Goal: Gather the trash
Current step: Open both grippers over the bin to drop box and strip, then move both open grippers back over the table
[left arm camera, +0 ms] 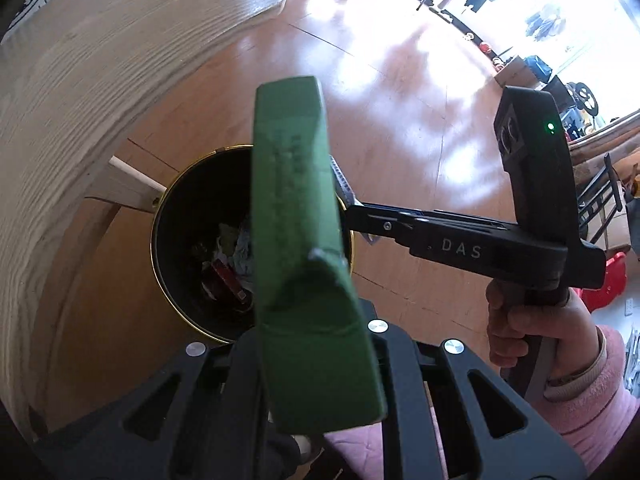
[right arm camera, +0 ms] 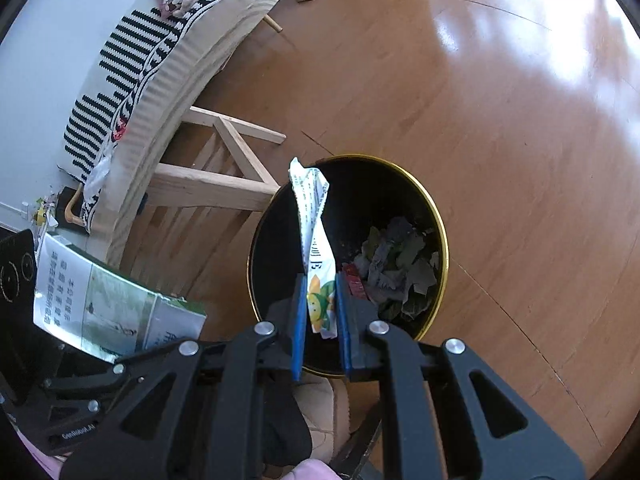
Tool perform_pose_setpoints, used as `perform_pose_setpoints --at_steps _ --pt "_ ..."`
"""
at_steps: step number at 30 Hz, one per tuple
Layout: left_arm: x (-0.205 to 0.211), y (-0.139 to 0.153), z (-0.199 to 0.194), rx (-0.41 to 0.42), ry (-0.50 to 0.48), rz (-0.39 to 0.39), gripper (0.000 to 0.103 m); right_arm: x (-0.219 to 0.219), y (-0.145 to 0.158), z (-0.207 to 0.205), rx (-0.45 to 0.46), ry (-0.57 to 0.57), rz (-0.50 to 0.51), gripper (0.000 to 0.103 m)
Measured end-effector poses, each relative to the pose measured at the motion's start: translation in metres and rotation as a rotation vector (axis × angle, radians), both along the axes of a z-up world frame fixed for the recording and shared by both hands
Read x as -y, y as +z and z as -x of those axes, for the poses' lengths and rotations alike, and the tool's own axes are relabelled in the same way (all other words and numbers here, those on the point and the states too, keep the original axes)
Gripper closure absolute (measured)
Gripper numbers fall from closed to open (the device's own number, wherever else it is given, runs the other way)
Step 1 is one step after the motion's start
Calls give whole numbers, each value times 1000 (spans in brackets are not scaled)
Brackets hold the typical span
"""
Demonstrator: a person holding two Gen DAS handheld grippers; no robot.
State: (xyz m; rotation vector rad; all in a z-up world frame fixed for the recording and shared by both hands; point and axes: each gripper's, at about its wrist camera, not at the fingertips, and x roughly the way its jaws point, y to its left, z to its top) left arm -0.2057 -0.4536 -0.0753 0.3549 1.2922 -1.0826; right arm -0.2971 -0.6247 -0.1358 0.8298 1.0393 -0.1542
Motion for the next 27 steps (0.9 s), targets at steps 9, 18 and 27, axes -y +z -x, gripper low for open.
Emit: perform_pose_setpoints --at_steps 9,18,27 --pt "-5 1 2 15 30 24 6 19 12 4 -7 -91 -11 8" --pt "-62 91 -77 156 316 136 6 6 68 -30 -38 -101 368 7" --pt "-204 126 -222 229 645 -32 6 -57 139 -173 113 158 446 7"
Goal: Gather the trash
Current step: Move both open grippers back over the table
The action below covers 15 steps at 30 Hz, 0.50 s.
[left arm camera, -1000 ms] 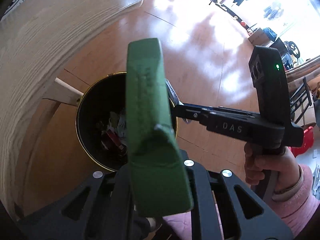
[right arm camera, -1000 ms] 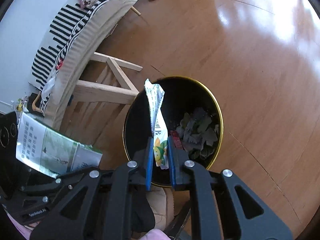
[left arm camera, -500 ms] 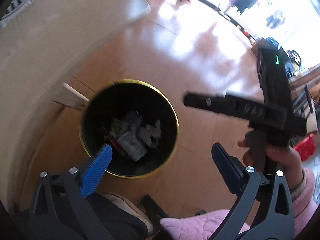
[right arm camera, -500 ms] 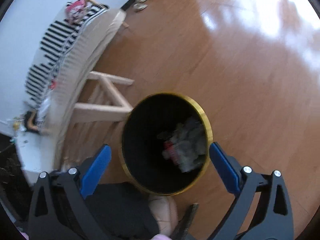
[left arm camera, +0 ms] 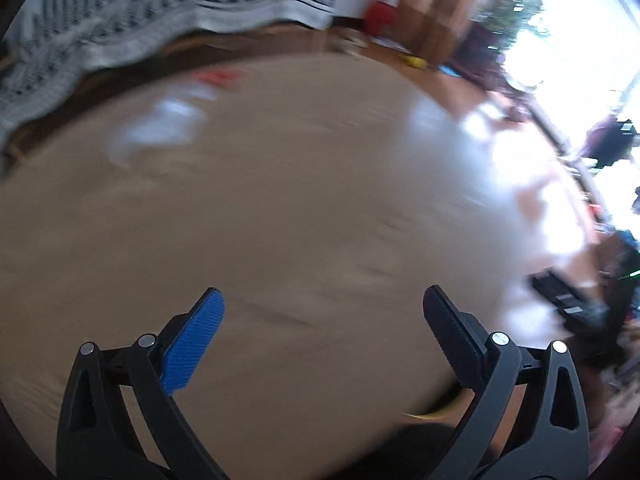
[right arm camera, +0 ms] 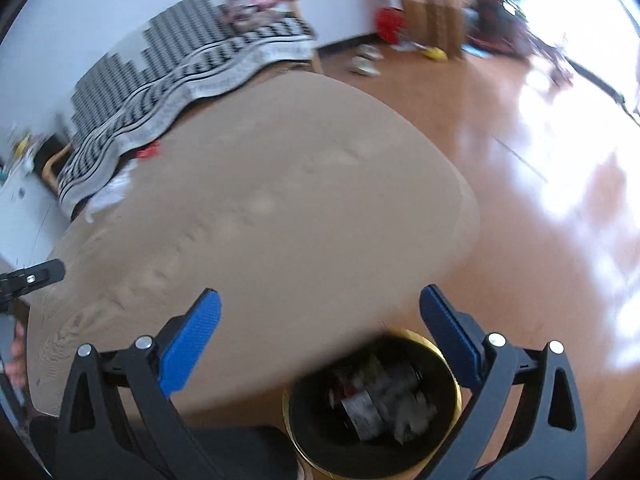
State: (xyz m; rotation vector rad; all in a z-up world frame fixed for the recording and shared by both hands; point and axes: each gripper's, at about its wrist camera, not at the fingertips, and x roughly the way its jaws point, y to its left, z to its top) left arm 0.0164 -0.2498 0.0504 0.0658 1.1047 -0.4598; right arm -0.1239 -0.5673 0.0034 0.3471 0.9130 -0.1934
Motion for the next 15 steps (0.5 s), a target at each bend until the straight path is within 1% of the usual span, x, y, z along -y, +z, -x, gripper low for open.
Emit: perform_pose_setpoints --at_steps 1,3,4,7,8,10,11,12,15 --pt "-17 2 -21 21 26 -47 6 -9 7 -20 4 30 9 7" --pt "-34 9 -46 26 63 -86 6 -30 20 -62 11 96 25 7" --pt "-46 11 -65 19 89 -95 6 -41 26 -86 14 131 35 7" --pt "-64 7 -106 -1 122 -107 6 -75 39 -155 13 223 82 7" --pt "-72 -1 -117 -4 122 -115 6 -83 41 -172 11 245 94 7" --pt "-76 -12 -140 -10 111 -143 6 -108 43 -221 4 301 117 7" --pt "-76 -18 -149 -10 105 -155 6 -115 42 -238 1 314 123 7" --pt "-75 -25 -162 -8 95 -162 6 -128 40 -262 19 340 127 7" --pt "-78 -46 -187 -24 70 -143 6 -148 30 -315 2 377 129 7"
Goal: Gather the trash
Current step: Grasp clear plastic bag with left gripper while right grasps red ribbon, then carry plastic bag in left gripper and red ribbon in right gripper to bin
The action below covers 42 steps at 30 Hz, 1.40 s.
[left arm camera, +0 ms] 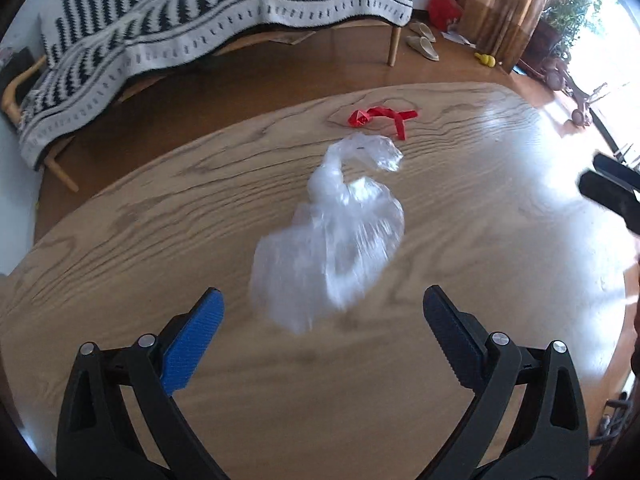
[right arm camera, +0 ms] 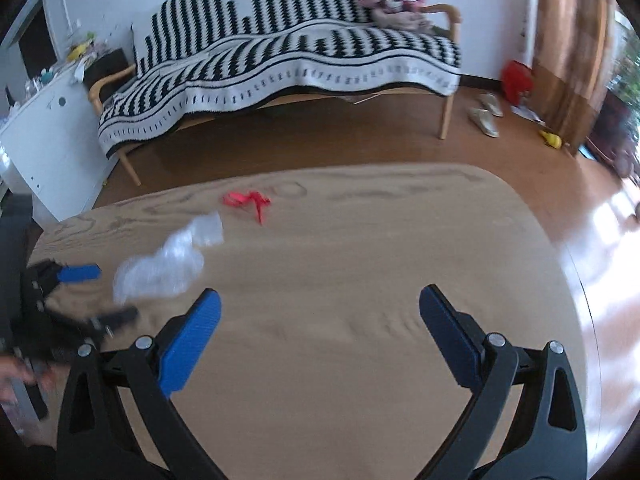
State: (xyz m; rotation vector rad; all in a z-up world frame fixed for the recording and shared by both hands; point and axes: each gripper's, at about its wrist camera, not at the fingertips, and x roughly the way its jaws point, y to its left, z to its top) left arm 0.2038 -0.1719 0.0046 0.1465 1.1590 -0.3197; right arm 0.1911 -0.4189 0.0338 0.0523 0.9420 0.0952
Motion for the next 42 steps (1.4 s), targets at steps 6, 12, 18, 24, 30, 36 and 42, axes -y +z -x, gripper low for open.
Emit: perform_pose_setpoints --at_steps 6,12,18,24,30,36,42 --pt "9 -27 -35 -30 -18 47 6 -42 -27 -88 -6 87 16 7" --pt "8 -37 -53 -16 -11 67 6 -71 -63 -144 -53 123 139 8" --pt "14 -35 -51 88 -71 -40 82 -78 -92 -157 -99 173 122 83" --pt "8 -22 -37 61 -53 -8 97 -77 -82 -127 -104 180 40 89" --pt "9 9 3 83 -60 -7 97 -71 -41 -60 -55 175 13 89" --pt "24 44 65 103 -90 18 97 -49 5 22 -15 125 25 89" --pt "73 70 156 133 -181 60 97 9 45 138 47 32 -34 89"
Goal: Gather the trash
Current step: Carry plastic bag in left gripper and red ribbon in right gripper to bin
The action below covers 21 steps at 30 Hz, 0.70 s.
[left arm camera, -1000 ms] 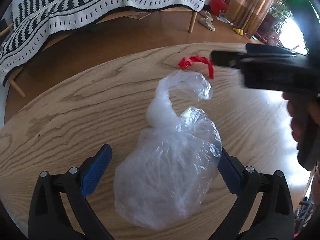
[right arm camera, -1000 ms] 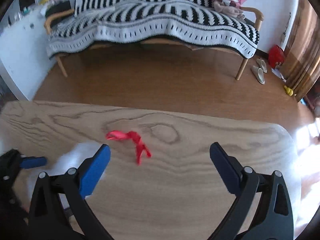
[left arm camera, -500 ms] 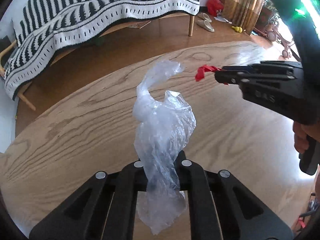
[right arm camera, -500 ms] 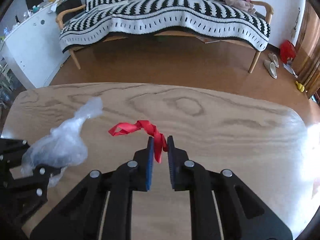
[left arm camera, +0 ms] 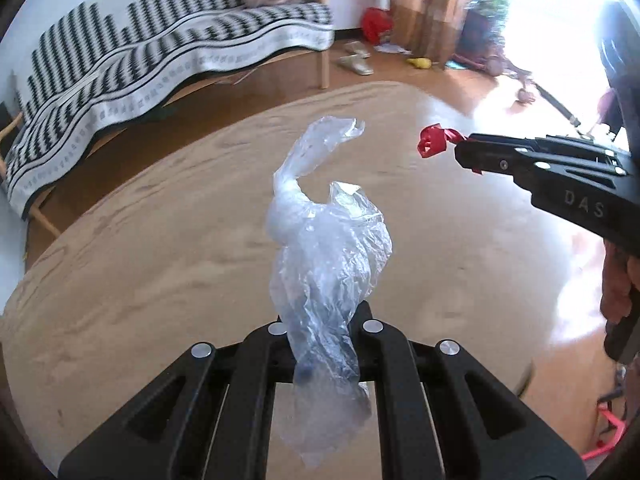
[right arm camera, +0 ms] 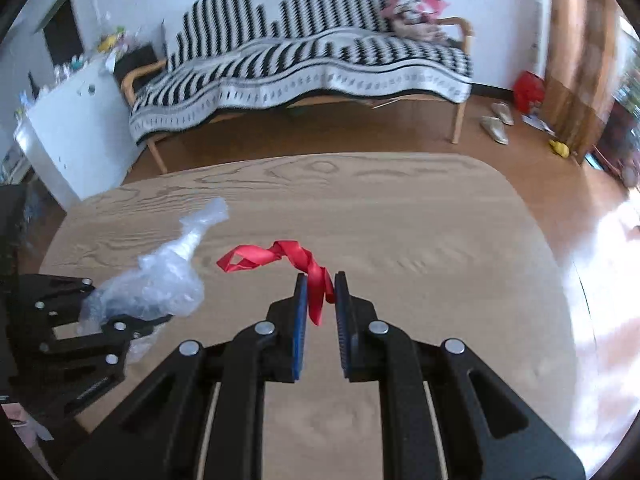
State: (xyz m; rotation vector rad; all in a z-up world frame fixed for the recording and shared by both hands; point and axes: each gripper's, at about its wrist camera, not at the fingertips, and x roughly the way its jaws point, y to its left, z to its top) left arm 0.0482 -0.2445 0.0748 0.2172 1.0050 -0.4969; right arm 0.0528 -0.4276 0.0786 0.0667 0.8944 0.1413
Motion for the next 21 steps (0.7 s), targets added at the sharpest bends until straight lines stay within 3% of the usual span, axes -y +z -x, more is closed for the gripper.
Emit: perform_pose_setpoints --at_steps 5,8,12,15,18,19,21 --pt "58 -4 87 -48 -74 111 97 68 -1 118 56 -185 -79 89" --pt "99 -18 131 -96 -153 129 97 111 -10 191 72 -306 -124 89" --pt "144 -41 181 -152 -234 165 97 148 -22 260 75 -385 -178 89" --pt "163 -78 215 -167 -274 177 97 169 -61 302 42 -477 -259 89" --pt "174 -123 240 -192 -335 80 98 180 -124 334 -68 -556 -360 89" --pt "175 -123 241 -214 -357 113 98 181 -139 342 -97 -571 -382 89" --pt "179 -120 246 -145 -387 70 98 185 -158 352 -137 -582 -416 89"
